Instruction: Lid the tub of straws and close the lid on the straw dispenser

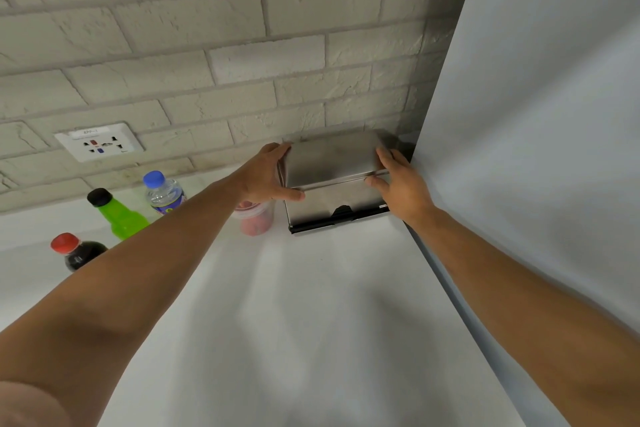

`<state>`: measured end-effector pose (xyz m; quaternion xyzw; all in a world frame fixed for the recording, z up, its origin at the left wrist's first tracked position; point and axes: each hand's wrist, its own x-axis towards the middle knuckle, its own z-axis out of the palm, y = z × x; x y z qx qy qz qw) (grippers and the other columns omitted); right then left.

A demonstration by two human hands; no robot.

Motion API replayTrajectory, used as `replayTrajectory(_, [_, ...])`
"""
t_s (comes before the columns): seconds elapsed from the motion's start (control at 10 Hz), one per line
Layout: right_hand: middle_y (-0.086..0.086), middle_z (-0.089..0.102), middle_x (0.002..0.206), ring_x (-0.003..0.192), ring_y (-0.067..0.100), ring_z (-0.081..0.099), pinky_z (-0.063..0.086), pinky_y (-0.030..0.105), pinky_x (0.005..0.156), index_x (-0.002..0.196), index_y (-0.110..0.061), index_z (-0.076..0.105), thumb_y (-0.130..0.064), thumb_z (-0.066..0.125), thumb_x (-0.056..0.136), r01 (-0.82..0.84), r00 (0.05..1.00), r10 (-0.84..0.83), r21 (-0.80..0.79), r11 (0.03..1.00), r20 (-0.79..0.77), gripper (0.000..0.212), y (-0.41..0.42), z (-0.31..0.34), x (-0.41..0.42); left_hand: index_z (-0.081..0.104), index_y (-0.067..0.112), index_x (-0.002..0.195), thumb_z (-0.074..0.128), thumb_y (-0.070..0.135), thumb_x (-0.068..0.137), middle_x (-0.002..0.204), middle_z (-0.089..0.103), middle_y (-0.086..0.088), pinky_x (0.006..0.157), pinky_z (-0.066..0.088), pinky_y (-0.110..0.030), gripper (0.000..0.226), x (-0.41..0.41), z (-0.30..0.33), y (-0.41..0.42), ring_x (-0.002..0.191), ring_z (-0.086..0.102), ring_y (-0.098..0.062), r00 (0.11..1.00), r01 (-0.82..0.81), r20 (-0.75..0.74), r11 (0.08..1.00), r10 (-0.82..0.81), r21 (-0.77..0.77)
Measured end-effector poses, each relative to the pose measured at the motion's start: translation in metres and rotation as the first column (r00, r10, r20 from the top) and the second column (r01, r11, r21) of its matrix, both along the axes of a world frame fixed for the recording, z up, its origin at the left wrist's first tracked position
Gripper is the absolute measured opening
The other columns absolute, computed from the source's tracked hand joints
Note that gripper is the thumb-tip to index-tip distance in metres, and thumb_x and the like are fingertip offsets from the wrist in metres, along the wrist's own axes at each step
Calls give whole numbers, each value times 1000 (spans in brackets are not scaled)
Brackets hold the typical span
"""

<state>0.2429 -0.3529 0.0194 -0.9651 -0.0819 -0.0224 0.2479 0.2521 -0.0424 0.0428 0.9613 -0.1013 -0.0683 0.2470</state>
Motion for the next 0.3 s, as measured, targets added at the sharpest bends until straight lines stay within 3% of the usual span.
replayTrajectory(0.1, [9, 14, 171, 139, 38, 49, 48, 46, 107, 161, -29, 16, -57, 54, 97, -1, 1000, 0, -30, 1000, -16, 80, -1, -1, -2, 15, 25, 164, 83, 74, 61, 170, 19, -3, 123, 33, -47, 133, -4, 0, 0, 153, 31, -33, 999, 35, 20, 999, -35, 11])
replayTrajectory(0.2, [10, 12, 171, 144, 38, 44, 48, 48, 108, 160, -29, 21, -62, 53, 96, -11, 1000, 11, -63, 998, -5, 79, -1, 7, -11, 9, 32, 164, 81, 70, 70, 175, 5, -8, 126, 25, -55, 125, -18, 9, -5, 160, 14, -36, 997, 40, 66, 999, -42, 35])
replayTrajectory(0.3, [10, 14, 170, 151, 35, 33, 43, 47, 112, 157, -25, 32, -53, 55, 98, -28, 999, 30, -58, 998, 35, 69, 2, 17, -21, 17, 30, 164, 79, 67, 76, 175, 10, -10, 126, 25, -51, 114, -26, 16, -10, 160, 16, -34, 990, 54, 129, 998, -58, 39])
